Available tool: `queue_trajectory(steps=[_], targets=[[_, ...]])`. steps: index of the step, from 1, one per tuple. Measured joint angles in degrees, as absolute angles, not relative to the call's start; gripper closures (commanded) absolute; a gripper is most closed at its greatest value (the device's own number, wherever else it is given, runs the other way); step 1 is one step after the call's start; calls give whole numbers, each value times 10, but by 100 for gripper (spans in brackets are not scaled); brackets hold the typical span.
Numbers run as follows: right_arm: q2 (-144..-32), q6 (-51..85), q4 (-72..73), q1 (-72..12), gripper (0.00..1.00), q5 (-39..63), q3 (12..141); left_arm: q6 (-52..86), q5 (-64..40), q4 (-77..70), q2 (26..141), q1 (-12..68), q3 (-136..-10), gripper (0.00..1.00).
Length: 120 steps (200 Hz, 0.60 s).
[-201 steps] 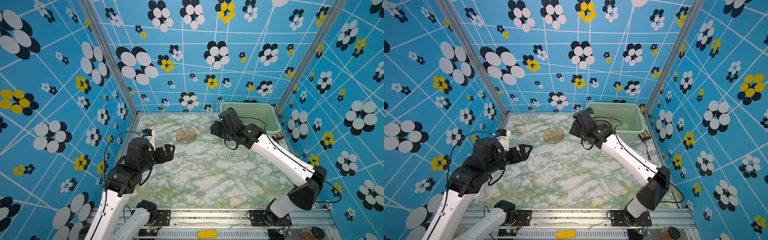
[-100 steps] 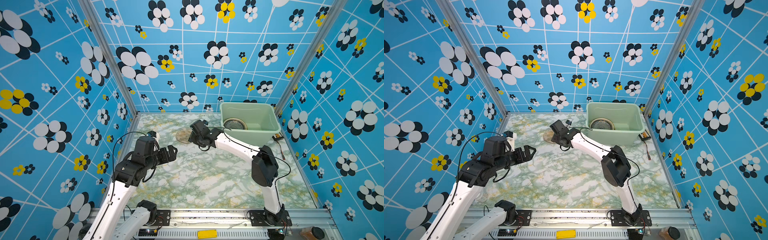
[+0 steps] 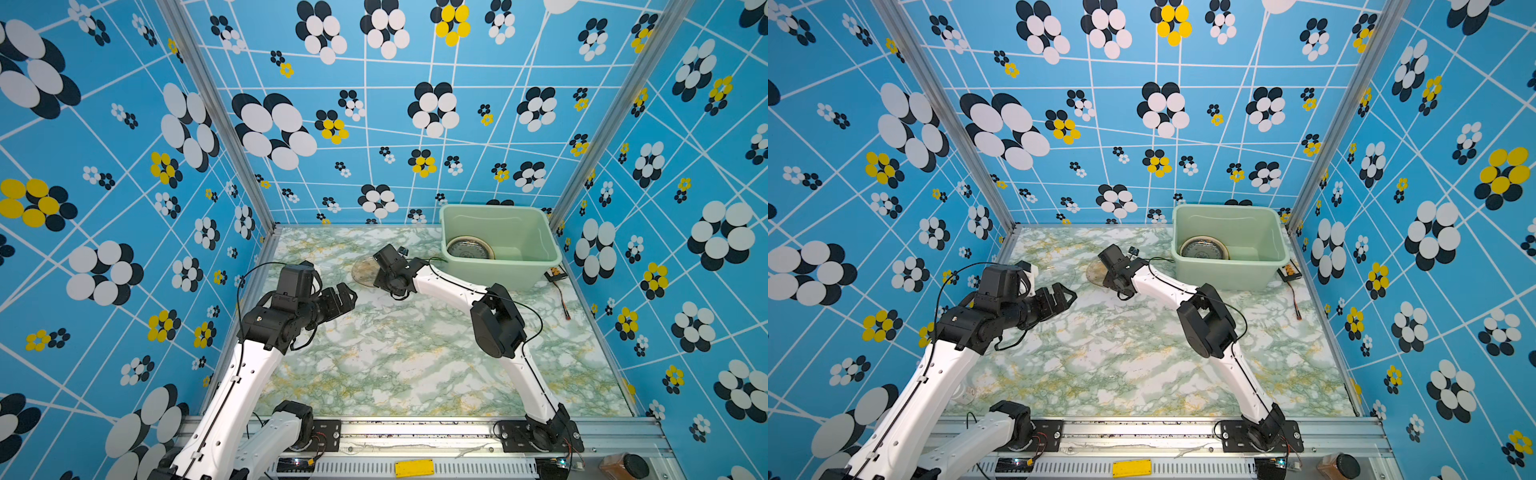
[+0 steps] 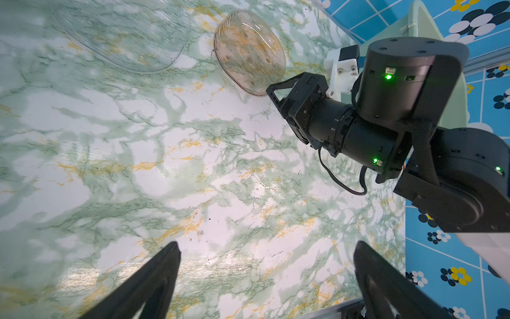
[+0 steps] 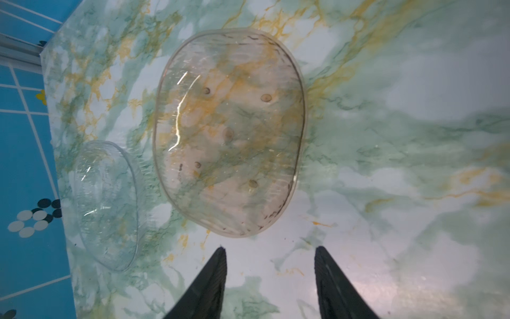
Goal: Place the plates into the plastic bin on the countertop
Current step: Pick up the plate from the top-center of the table.
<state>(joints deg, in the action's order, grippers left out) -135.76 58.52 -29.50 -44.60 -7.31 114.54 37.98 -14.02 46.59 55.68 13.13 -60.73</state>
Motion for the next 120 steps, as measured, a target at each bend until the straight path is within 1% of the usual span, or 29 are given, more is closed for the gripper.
queue_trajectory(steps=[45,68,93,120], targets=[[-1392,582,-288,-422,55,-49,1159,382,-151,463,578,131,-607,1],[-1409,578,-281,-412,58,-30,1190,382,-153,463,585,131,-607,1],[-1438,572,-280,-405,63,-14,1235,382,-156,463,588,131,-607,1],[-1462,563,-283,-405,73,-6,1262,382,-159,463,588,131,-607,1]])
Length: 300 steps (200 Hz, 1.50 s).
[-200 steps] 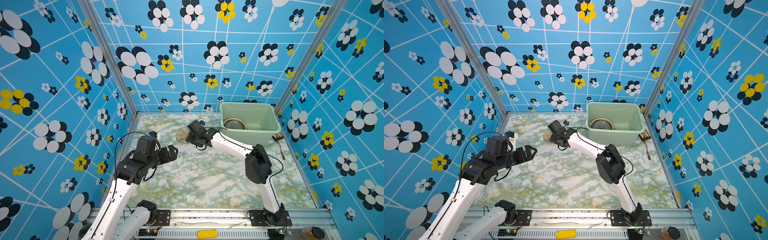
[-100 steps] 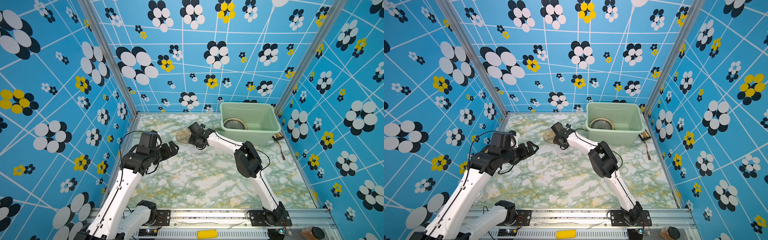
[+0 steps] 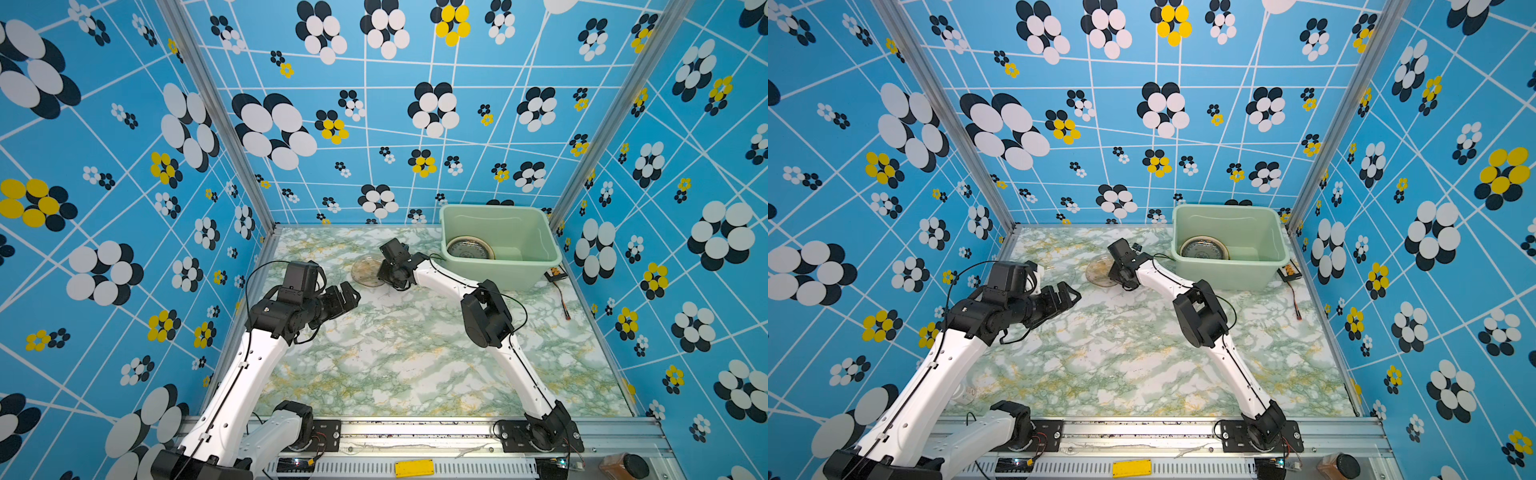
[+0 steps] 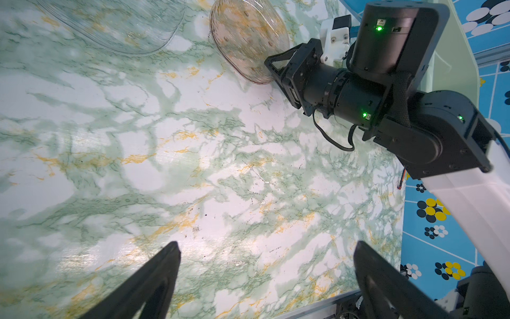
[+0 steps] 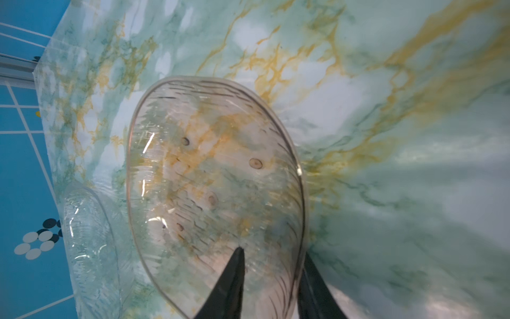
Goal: Place the plates into the plastic bin on the countertop
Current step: Pick up the plate from the top-center of the table, then place the plate in the plastic bin.
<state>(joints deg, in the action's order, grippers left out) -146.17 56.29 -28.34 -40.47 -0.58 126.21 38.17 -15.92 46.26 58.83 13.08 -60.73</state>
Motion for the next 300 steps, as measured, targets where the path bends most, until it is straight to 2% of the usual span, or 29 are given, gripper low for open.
queue_trajectory(steps=[56,81,112,157,197,251,300], targets=[[-1463,562,-298,-405,95,-7,1261,382,-161,463,588,131,-607,1],[-1456,555,-296,-405,100,-9,1254,382,-161,463,587,131,-607,1],[-1410,533,-307,-405,100,-21,1195,390,-162,458,575,131,-606,1],[-1235,496,-344,-416,100,-57,1021,408,-166,428,540,131,-583,1],[-1110,446,-380,-441,100,-58,960,396,-164,420,514,131,-583,1],[-1024,358,-454,-442,100,-46,960,351,-154,422,482,131,-594,1],[-1015,257,-535,-393,100,-23,1081,272,-149,422,498,174,-639,1]])
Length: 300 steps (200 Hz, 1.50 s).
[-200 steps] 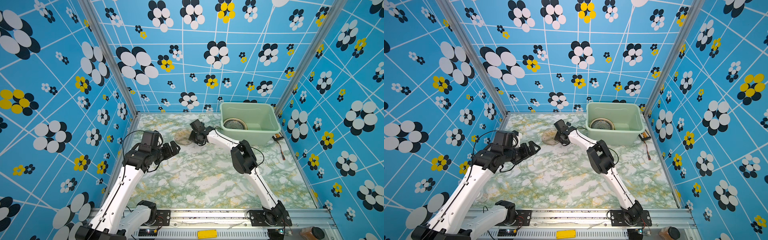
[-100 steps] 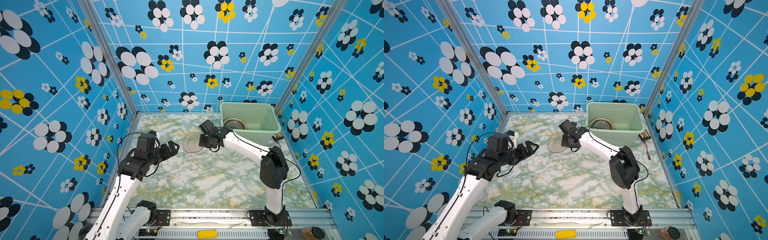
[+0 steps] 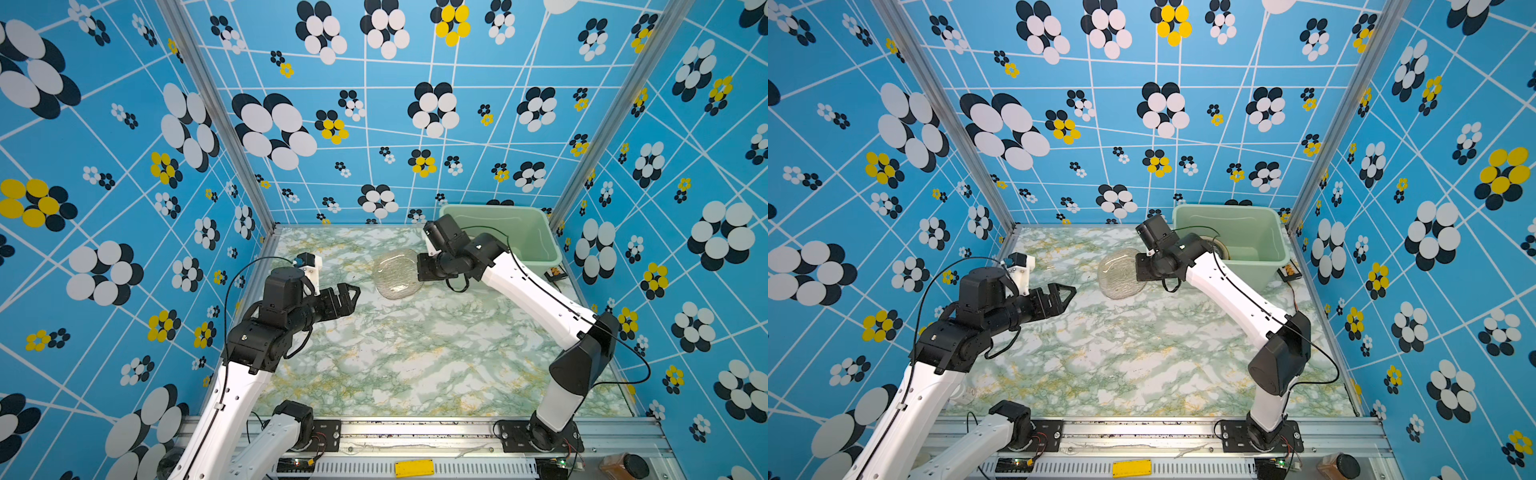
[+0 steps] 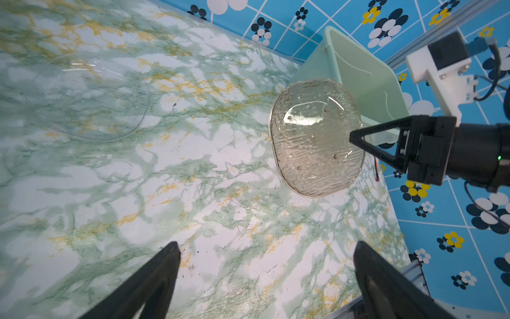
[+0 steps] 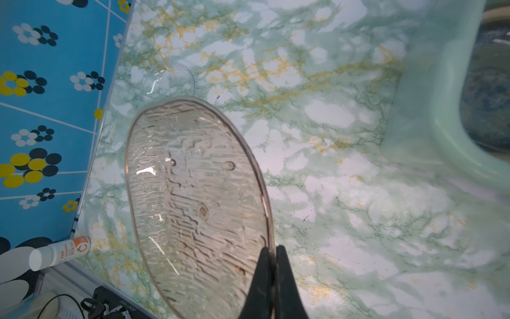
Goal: Place the plates into the plastic bin on the countertop
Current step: Place the plate in the plastic bin.
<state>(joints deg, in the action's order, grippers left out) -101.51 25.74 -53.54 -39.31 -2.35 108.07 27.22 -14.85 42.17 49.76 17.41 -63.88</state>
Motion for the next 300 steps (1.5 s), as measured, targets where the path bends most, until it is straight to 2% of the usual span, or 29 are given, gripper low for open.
queue_trajectory(steps=[52,98,137,189,300], targets=[[-995,187,-569,-286,100,-4,1124,151,-93,416,550,310,-689,1],[-995,164,-572,-184,100,20,1124,55,-53,391,597,376,-692,1],[-1005,160,-564,-100,100,41,1133,23,-45,355,655,386,-692,1],[-1082,155,-559,-19,100,51,1197,23,-45,310,734,392,-691,1],[-1276,93,-577,6,100,48,1327,14,-58,268,847,398,-696,1]])
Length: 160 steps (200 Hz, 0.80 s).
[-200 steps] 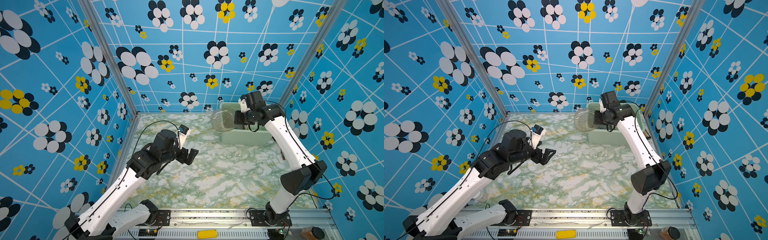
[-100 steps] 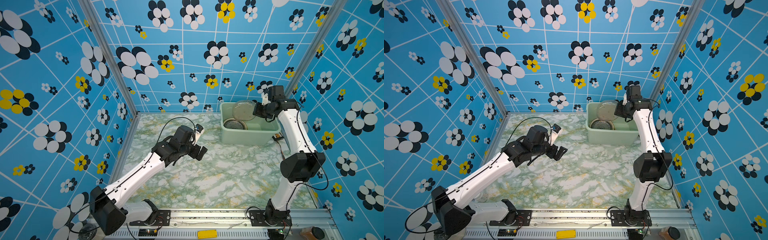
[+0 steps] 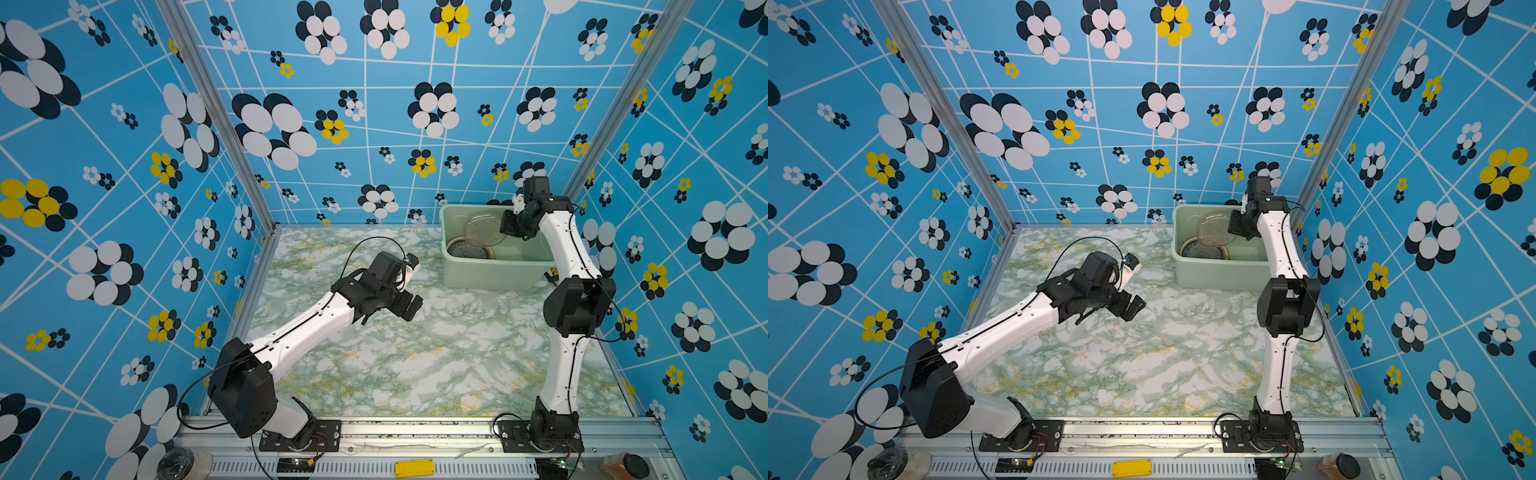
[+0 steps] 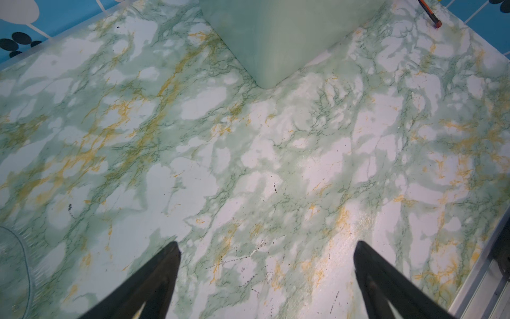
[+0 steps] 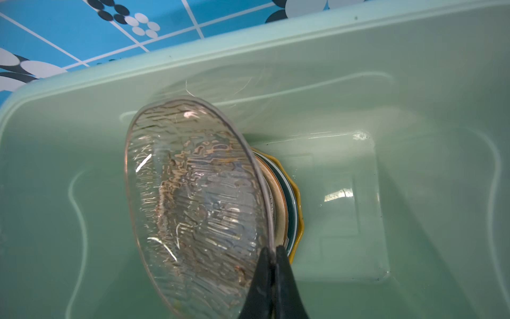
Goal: Place the plates into the plastic bin on the countertop
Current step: Place the plate in the plastic bin.
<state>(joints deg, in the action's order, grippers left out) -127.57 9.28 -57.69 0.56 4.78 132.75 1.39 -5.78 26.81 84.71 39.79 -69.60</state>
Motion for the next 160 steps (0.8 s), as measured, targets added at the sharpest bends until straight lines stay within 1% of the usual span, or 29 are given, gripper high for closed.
queue_trajectory(steps=[112,160], targets=[[-1354,51,-620,6,100,56,1342,12,-64,268,867,402,-721,1],[-1364,51,-627,6,96,69,1342,12,-64,269,868,403,-721,1]])
